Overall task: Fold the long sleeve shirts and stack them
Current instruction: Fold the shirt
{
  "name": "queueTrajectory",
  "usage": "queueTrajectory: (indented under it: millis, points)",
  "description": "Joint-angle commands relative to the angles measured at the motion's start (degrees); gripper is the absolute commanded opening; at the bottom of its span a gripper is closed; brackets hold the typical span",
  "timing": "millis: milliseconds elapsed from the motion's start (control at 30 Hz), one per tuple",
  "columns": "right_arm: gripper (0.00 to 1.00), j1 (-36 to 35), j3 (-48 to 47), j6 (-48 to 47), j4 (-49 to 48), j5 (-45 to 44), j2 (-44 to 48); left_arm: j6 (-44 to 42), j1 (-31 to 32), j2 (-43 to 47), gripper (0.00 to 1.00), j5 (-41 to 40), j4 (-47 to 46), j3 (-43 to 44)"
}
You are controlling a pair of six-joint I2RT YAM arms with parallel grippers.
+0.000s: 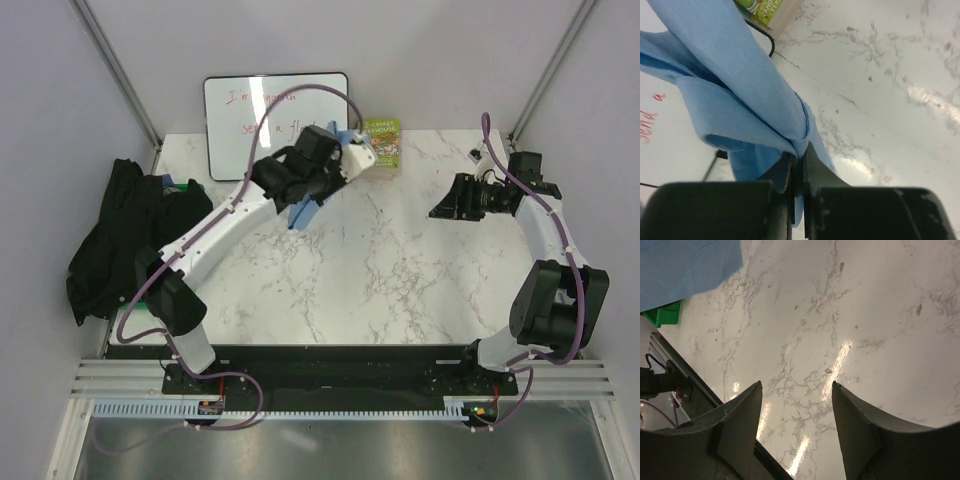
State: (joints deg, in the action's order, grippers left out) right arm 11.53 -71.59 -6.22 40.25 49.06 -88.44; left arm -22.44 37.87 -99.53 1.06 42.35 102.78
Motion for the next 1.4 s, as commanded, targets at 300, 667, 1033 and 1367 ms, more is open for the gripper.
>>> queueTrajectory:
  millis: [300, 667, 1033, 1367]
  points:
    - [0.66, 7.45, 13.84, 2.0, 3.78, 12.38, 2.23, -7.38, 25.65, -22.01, 0.02, -23.48, 7.4, -3.38]
    - [0.71, 15.01, 19.91, 5.77, 6.77, 10.73, 7.75, 8.37, 30.86, -29.32, 0.68, -5.92, 13.71, 15.41]
    - [0.67, 10.12, 27.38, 14.21, -1.73, 7.37, 7.15, 13.56, 10.94, -8.32, 0.63, 13.07, 7.75, 0.24]
    - [0.51, -0.81, 25.72, 21.43, -16.08, -0.71, -5.41, 4.95, -5.26, -11.48, 0.46, 17.75, 0.2, -12.25]
